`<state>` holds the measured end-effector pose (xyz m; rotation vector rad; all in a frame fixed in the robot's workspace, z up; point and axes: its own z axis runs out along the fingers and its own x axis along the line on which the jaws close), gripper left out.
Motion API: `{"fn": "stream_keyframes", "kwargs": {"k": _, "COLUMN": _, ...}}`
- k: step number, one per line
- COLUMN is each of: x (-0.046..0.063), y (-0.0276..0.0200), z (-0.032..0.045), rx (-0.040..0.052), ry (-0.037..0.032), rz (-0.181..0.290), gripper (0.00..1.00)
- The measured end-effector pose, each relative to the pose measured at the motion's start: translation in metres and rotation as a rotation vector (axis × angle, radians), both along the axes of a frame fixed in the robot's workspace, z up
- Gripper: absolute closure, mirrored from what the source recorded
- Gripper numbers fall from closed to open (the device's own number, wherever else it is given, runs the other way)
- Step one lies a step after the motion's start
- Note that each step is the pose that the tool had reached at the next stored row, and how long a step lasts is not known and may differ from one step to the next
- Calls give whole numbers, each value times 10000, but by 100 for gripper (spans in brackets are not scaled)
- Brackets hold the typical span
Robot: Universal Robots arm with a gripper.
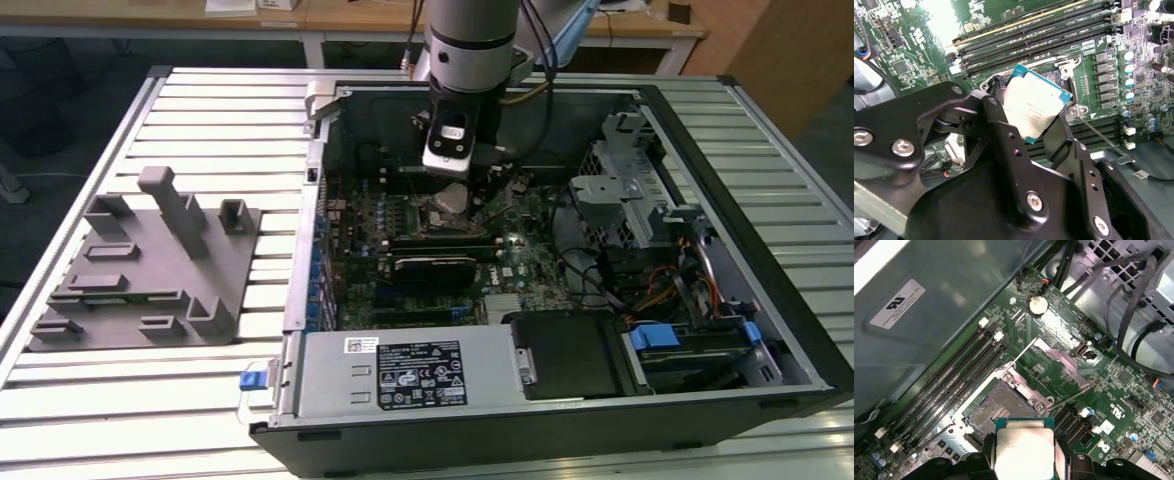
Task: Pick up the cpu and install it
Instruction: 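Place the cpu into insertion slot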
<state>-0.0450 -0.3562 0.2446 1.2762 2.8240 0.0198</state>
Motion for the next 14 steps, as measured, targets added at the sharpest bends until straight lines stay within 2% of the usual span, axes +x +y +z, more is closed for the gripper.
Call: {"fn": "stream_keyframes", "kwargs": {"k": 14, "x": 0, "y": 0, "z": 0, "rx": 0, "ry": 0, "rz": -1205, "gripper": 45}}
